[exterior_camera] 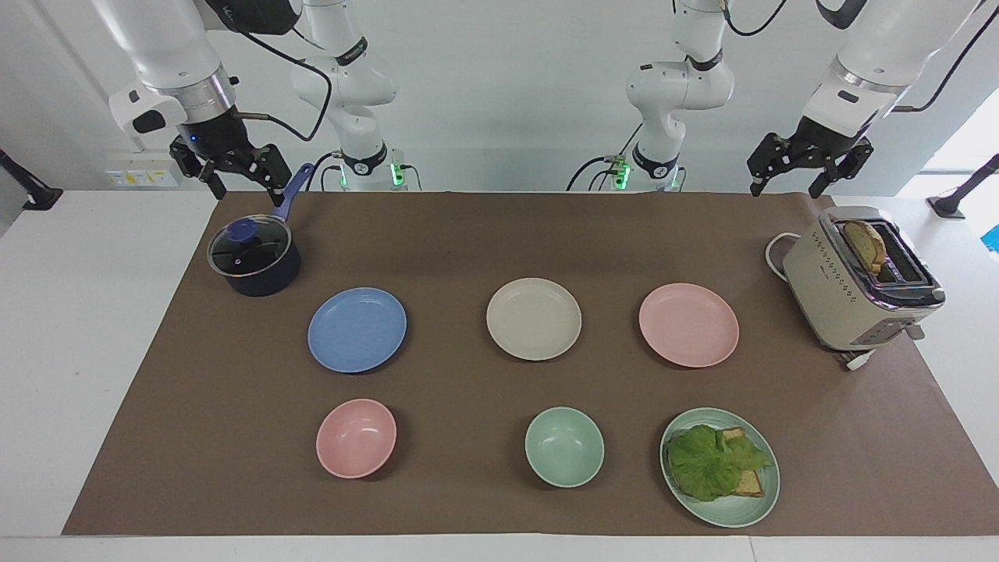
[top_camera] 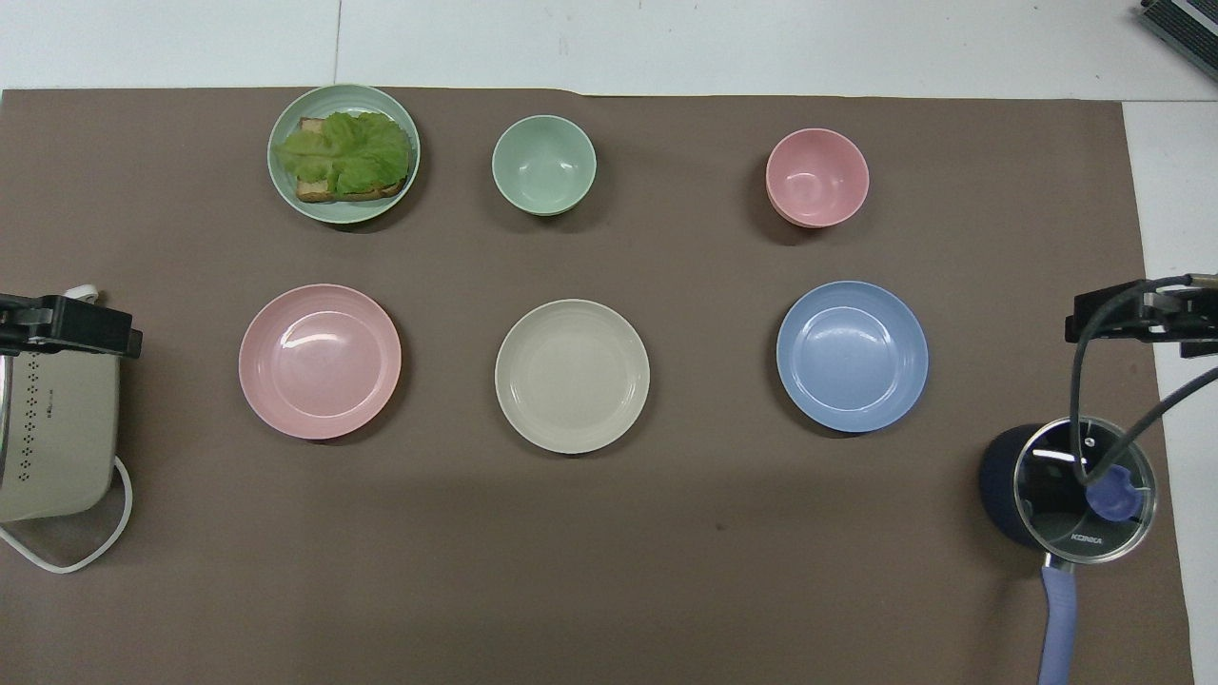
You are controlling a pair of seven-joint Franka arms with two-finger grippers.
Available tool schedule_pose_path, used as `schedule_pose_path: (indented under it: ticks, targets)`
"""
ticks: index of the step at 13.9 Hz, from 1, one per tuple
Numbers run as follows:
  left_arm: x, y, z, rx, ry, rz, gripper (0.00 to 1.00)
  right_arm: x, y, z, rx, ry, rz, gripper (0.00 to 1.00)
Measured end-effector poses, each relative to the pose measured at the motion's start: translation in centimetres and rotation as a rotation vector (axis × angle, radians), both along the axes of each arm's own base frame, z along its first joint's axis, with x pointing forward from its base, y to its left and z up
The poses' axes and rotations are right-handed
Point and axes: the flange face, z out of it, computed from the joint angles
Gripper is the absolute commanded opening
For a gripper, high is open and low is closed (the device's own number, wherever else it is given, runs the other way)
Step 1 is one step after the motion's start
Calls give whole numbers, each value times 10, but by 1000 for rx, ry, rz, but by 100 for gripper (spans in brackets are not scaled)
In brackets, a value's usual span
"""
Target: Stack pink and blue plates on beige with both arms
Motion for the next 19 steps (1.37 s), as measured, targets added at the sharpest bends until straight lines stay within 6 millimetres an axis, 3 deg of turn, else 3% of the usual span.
schedule_pose_path:
  ticks: [19]
  targets:
    - [2,-2,0,-13,-16,-2,100,0,0,0,0,0,0,100]
